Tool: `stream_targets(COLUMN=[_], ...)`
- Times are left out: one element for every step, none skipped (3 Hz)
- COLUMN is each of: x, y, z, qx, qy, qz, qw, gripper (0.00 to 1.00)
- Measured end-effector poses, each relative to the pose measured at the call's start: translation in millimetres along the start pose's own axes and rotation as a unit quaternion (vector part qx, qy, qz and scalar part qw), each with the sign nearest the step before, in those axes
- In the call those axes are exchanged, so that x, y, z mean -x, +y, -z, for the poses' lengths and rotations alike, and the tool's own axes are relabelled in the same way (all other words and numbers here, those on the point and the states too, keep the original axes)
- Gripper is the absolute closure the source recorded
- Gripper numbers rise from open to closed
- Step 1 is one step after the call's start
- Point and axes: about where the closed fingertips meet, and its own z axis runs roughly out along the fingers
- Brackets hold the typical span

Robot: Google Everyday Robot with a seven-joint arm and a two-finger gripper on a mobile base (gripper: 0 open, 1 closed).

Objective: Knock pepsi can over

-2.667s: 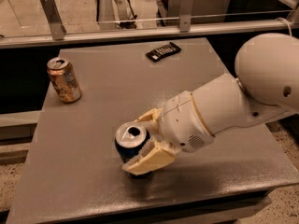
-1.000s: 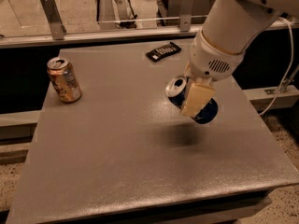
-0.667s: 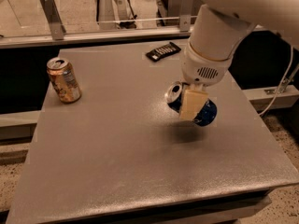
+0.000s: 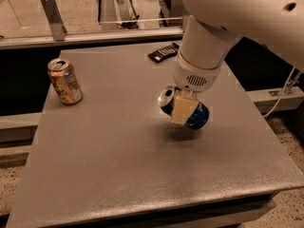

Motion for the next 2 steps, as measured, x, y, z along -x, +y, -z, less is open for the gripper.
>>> stream_targets(x=[16.9,37.7], y=[2.2,7.0], z=[5.2,11.9], qx=[-0.005,-0.002], qy=[-0.04,-0.079], qz=[0.002,0.01], qw=[0.9992,0.9969], gripper=[0.12,0.0])
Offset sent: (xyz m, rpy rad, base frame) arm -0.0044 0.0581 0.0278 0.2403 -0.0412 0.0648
